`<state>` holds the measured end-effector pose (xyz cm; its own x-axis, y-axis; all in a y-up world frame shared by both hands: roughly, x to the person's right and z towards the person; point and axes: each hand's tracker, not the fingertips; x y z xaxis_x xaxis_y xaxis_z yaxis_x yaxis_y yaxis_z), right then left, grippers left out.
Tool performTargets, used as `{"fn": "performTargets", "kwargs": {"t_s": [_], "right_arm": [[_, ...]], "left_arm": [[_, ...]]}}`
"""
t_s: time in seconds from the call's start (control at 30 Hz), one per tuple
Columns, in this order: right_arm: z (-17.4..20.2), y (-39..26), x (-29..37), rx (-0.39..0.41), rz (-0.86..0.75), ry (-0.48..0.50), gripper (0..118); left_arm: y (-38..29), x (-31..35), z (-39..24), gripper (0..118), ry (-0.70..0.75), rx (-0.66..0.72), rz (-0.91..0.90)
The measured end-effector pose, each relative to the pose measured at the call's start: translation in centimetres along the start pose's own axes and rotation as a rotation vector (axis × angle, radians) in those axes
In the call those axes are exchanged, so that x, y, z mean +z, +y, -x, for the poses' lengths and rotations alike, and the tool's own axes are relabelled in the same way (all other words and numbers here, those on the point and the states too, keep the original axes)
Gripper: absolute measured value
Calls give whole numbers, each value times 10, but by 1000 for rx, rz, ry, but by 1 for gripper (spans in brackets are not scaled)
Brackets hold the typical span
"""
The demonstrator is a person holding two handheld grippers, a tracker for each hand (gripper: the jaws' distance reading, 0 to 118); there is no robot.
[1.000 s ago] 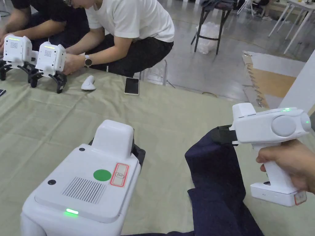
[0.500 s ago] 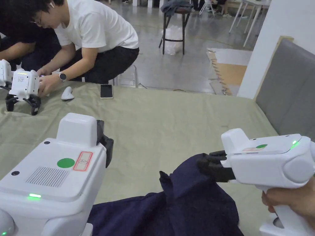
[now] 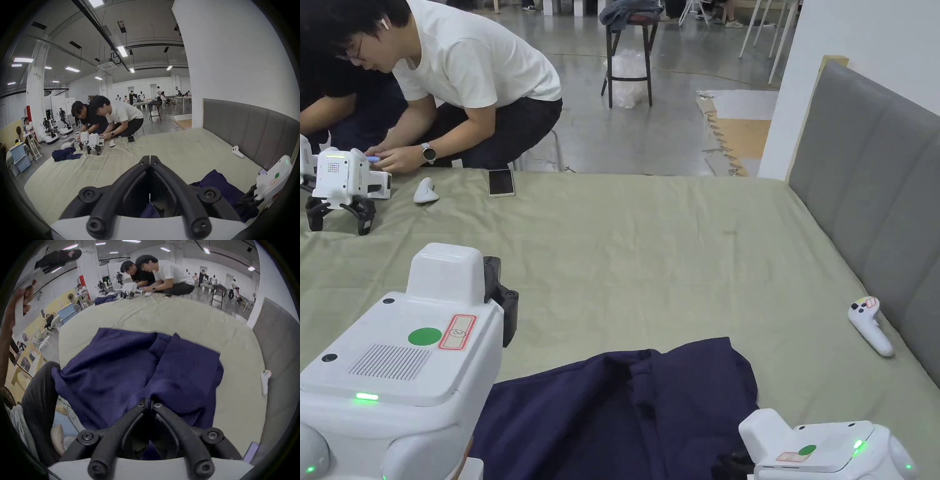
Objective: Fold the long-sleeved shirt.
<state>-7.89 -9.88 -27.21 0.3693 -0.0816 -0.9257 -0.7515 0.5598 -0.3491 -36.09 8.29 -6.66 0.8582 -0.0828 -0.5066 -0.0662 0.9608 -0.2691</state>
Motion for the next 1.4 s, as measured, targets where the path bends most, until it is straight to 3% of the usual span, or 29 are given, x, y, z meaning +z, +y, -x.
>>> {"fn": "performTargets", "kwargs": {"t_s": [0.1, 0.13, 0.23, 0.27, 0.43, 0.6, 0.67, 0.8, 0.87, 0.9, 1.0, 1.03, 1.17, 1.2, 1.27, 1.3, 1.4], "right_arm": [[-9, -10, -17, -20, 29, -72, 3], [-12, -13, -20, -28, 51, -85, 18], [-11, -9, 6, -2, 7, -94, 110], [-11, 1, 22, -7, -39, -116, 113], [23, 57, 124, -30, -415, -299, 112], [69, 77, 190, -200, -767, -404, 112], [82, 74, 191, -258, -810, -432, 113], [99, 64, 170, -237, -793, -489, 107], [102, 58, 157, -340, -776, -460, 101], [105, 56, 151, -362, -757, -452, 86], [113, 53, 136, -299, -700, -441, 12], [115, 53, 133, -279, -680, -427, 0], [114, 56, 132, -255, -677, -455, 0], [111, 57, 132, -253, -676, -458, 0], [104, 60, 132, -260, -677, -464, 0], [101, 62, 131, -268, -676, -460, 0], [90, 62, 122, -275, -667, -467, 0]], "left_arm": [[-8, -2, -2, 2, -7, 13, 20], [-10, -1, -3, 2, -8, 16, 25], [-14, 1, -3, 2, -10, 11, 35], [-14, 4, -2, 2, -6, 10, 34], [-13, 20, 6, 2, 41, 55, -4], [-17, 34, 14, 2, 73, 98, -15], [-20, 34, 17, 2, 85, 97, -8], [-33, 38, 28, 2, 104, 116, 10], [-45, 38, 30, 2, 110, 145, 31], [-51, 37, 30, 2, 104, 156, 44], [-67, 29, 34, 2, 95, 174, 102], [-68, 26, 39, 2, 83, 184, 113], [-66, -18, 81, 5, 8, 284, 215], [-68, -37, 91, 15, 30, 279, 291], [-80, -77, 116, 82, 75, 306, 371], [-88, -92, 123, 109, 77, 321, 411], [-134, -142, 142, 105, 87, 422, 542]]}}
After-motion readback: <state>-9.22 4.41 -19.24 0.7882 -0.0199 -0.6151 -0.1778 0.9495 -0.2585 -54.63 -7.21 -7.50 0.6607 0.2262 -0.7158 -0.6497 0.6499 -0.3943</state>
